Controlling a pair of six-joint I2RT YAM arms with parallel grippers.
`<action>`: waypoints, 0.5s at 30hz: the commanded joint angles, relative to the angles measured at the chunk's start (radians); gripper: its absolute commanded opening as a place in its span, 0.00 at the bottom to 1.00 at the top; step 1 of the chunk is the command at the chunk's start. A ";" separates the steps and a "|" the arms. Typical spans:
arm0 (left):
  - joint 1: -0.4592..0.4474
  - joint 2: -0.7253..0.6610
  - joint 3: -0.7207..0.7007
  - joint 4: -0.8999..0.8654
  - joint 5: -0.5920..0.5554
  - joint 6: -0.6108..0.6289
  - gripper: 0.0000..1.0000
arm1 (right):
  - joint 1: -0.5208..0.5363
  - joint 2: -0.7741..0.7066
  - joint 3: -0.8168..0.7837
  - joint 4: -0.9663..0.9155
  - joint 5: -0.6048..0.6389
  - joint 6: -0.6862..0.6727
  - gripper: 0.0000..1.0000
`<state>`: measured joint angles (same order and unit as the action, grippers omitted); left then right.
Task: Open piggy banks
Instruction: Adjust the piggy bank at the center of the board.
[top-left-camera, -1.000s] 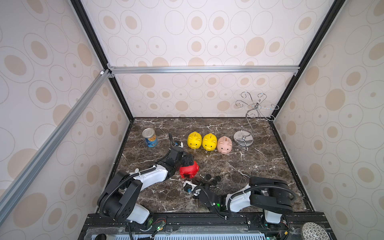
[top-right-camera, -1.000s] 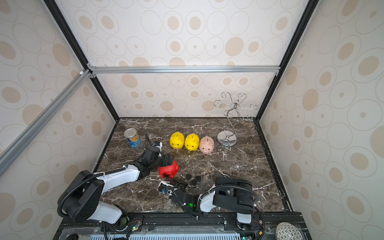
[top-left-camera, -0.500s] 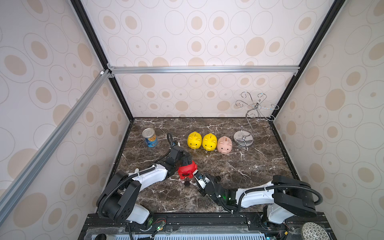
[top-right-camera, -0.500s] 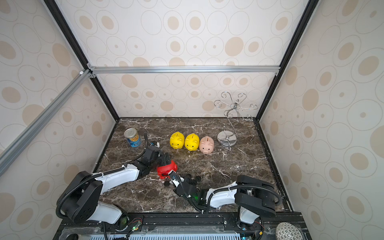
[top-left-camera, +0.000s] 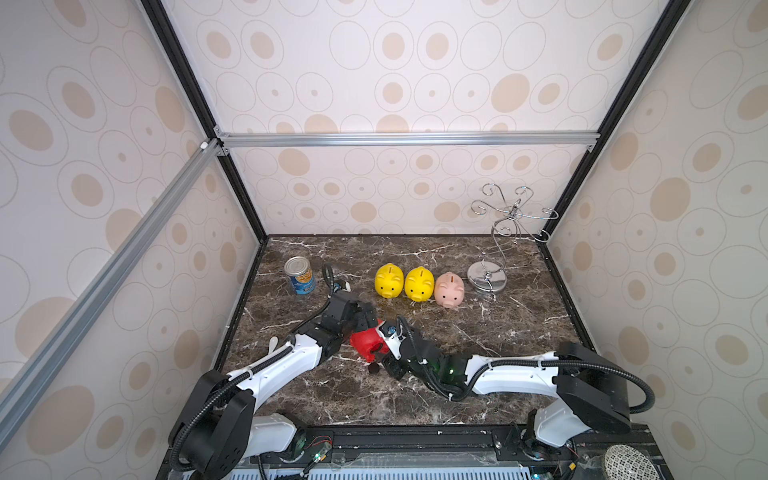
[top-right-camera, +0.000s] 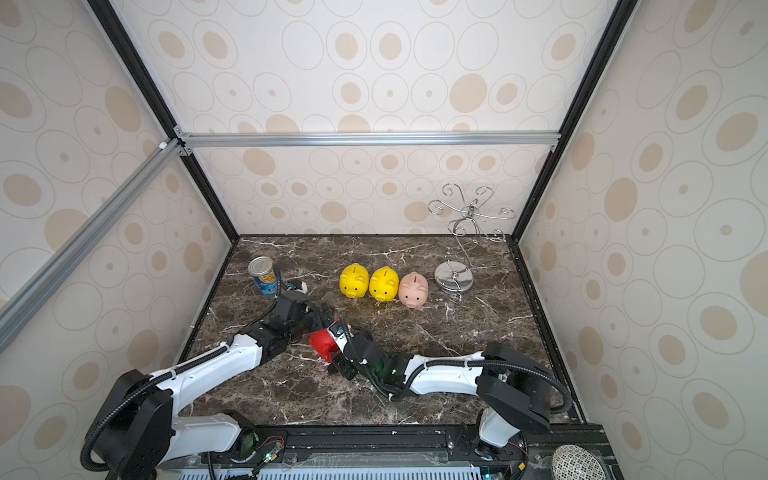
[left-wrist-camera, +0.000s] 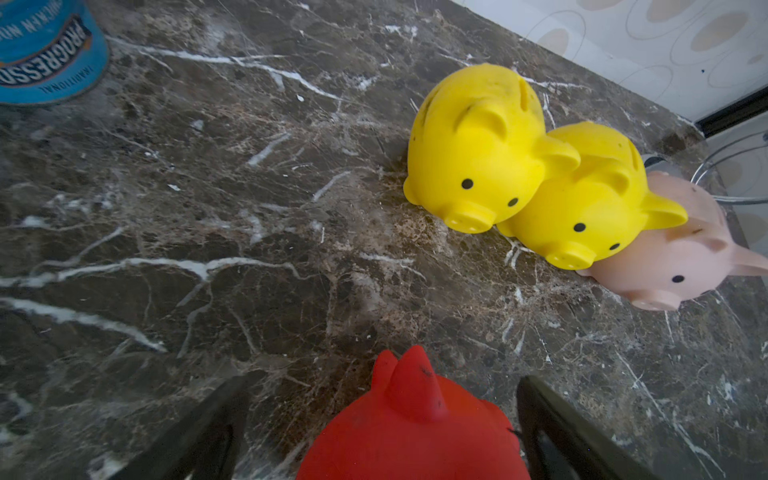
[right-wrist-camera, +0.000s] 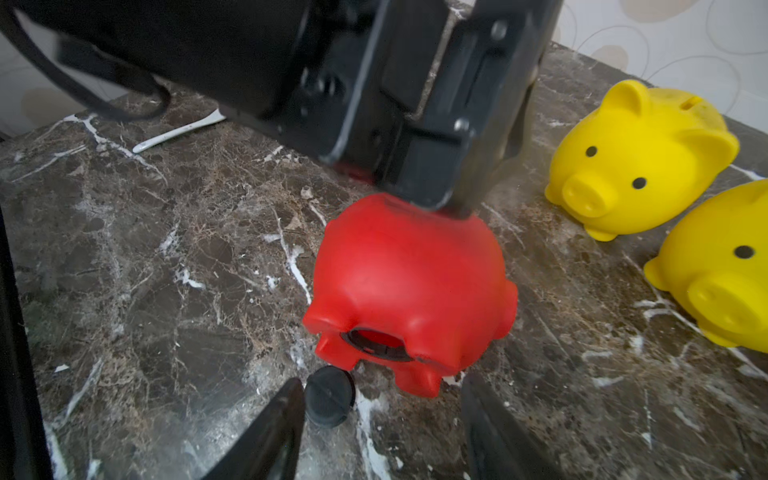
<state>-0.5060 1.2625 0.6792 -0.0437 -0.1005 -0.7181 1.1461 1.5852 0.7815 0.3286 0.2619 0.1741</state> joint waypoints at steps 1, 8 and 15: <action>0.018 -0.053 0.006 -0.041 -0.020 0.011 1.00 | -0.057 0.027 0.028 -0.063 -0.031 0.042 0.59; 0.020 -0.118 -0.034 -0.049 0.009 0.019 1.00 | -0.234 0.074 0.099 -0.134 -0.082 0.005 0.55; 0.021 -0.141 -0.044 -0.064 0.032 0.038 1.00 | -0.285 0.044 0.138 -0.212 -0.057 -0.040 0.53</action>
<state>-0.4896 1.1400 0.6392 -0.0856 -0.0761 -0.7063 0.8528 1.6608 0.9001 0.1814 0.1909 0.1669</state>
